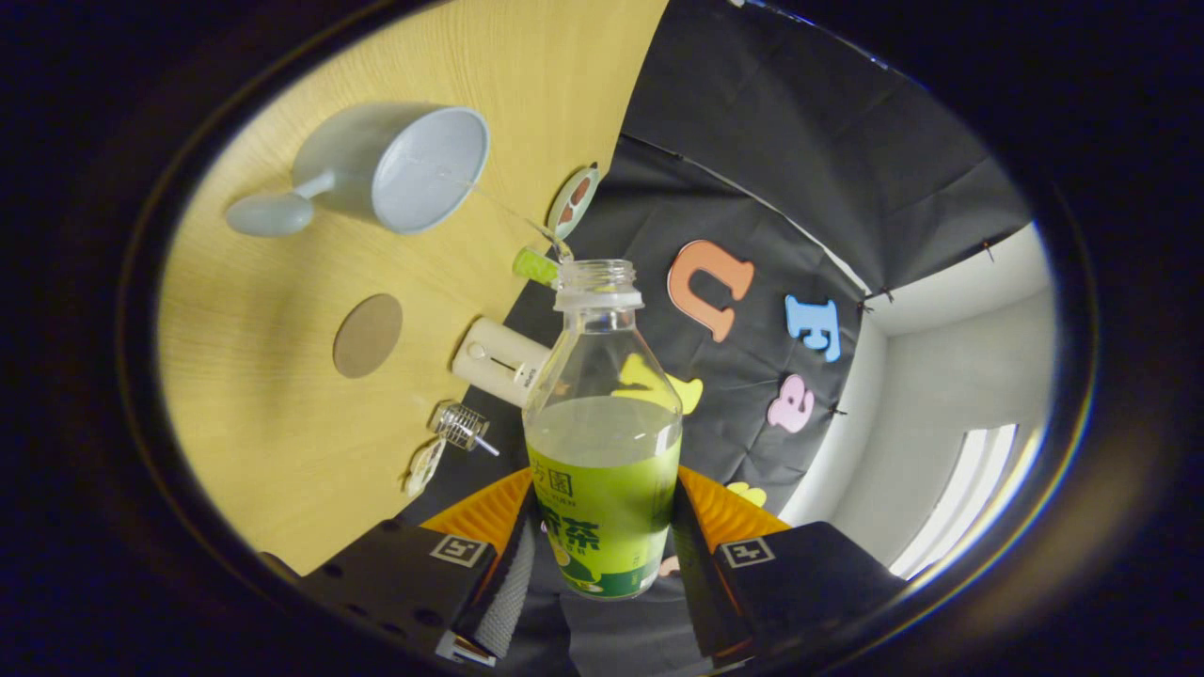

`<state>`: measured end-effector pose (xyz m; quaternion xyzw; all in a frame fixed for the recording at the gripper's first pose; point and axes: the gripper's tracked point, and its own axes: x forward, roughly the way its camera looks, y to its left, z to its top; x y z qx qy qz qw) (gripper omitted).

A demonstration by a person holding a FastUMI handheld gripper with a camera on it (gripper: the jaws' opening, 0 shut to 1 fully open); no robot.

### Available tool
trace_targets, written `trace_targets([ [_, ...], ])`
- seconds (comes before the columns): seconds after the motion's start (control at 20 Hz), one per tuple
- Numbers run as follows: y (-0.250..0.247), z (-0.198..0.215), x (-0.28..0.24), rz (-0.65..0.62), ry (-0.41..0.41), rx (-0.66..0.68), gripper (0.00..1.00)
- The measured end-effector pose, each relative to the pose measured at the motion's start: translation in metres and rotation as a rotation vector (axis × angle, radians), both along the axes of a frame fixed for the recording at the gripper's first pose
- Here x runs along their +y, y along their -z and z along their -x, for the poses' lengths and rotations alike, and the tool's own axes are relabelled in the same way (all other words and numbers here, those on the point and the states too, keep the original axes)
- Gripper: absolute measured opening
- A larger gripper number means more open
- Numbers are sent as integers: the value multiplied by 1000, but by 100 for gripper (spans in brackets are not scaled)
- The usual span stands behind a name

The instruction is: Take the bottle from table, then pour the juice into the cup, finally place the bottle on the coaster

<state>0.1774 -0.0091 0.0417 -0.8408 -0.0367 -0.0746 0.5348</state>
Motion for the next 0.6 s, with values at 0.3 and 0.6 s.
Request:
trace_targets([
  [0.3,-4,-1,6,41,-16,-4,75],
  [0.6,-6,-4,7,73,-12,-6,75],
])
